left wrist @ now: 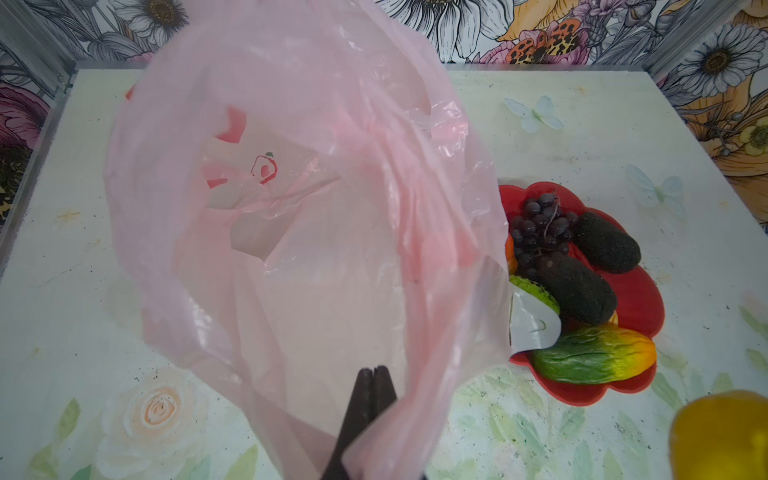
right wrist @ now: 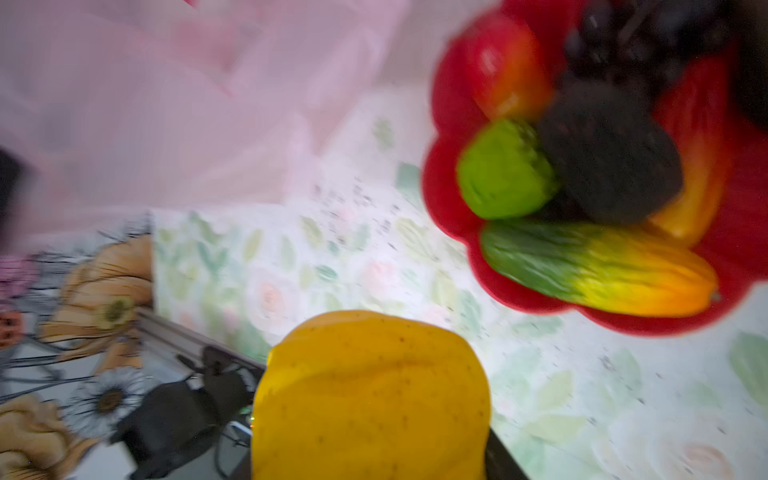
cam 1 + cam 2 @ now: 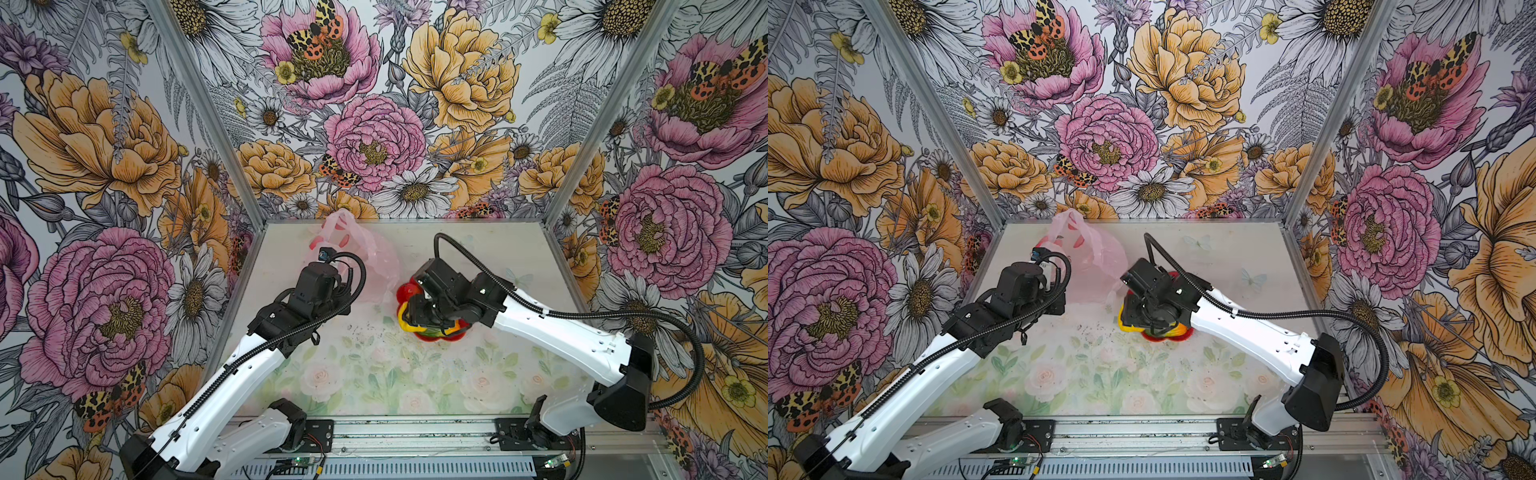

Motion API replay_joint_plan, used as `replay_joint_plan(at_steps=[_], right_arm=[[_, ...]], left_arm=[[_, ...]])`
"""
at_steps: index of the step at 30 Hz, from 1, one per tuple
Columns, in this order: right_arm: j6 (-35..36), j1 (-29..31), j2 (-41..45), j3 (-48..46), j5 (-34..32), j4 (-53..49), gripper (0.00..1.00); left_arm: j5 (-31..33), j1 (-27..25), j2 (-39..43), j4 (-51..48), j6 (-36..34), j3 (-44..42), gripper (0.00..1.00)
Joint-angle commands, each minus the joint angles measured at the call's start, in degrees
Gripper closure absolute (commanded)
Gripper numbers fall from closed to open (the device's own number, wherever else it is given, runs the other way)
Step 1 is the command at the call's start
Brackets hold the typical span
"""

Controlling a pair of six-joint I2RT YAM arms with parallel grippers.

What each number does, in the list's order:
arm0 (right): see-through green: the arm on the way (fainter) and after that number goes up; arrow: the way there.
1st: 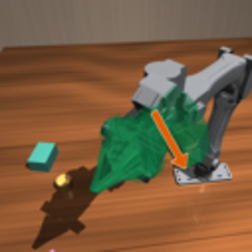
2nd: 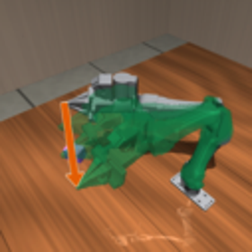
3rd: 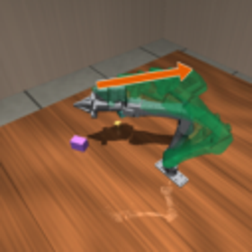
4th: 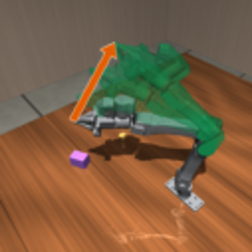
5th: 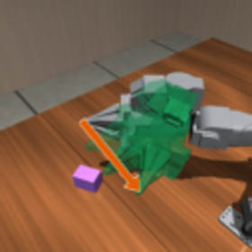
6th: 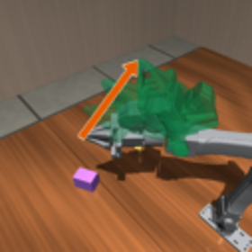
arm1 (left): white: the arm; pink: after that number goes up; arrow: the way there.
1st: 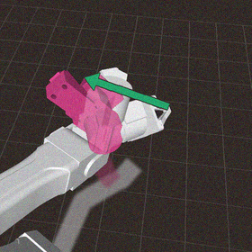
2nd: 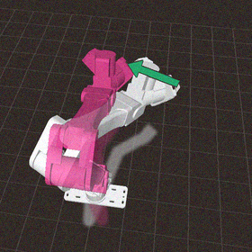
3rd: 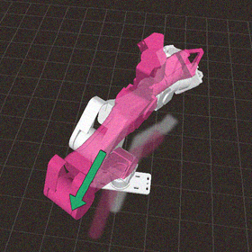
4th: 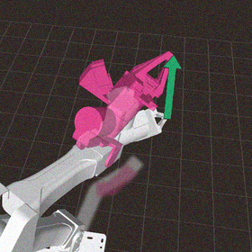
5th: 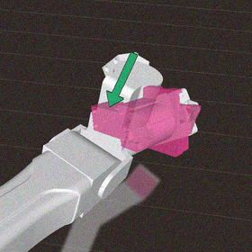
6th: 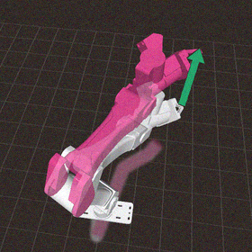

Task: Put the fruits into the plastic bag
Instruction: 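Carry the yellow fruit into the bag's mouth and open the right gripper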

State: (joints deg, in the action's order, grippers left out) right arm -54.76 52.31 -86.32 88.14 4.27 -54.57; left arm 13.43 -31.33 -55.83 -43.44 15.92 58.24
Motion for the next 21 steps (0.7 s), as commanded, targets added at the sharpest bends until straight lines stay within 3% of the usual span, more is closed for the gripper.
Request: replay_joint_plan(at_steps=[1,9,15,21], right_arm=[[4.42,-1.31,-6.69,8.37,4.85,2.64,0.58],[7.68,-3.83,-27.54,31.1,9.65,2.89,0.58],[6.33,-6.22,-42.16,44.21,13.21,2.8,0.49],[5.42,-8.58,-48.01,48.24,13.26,2.56,0.38]], left_arm=[[-1.03,-0.48,1.51,1.04,-1.4,1.19,1.0],[-1.04,-0.77,1.96,0.69,-2.4,2.12,1.0],[-1.04,-0.81,1.85,-1.0,-3.09,3.5,1.0],[-1.04,-0.75,1.71,-1.72,-1.99,3.65,1.0]])
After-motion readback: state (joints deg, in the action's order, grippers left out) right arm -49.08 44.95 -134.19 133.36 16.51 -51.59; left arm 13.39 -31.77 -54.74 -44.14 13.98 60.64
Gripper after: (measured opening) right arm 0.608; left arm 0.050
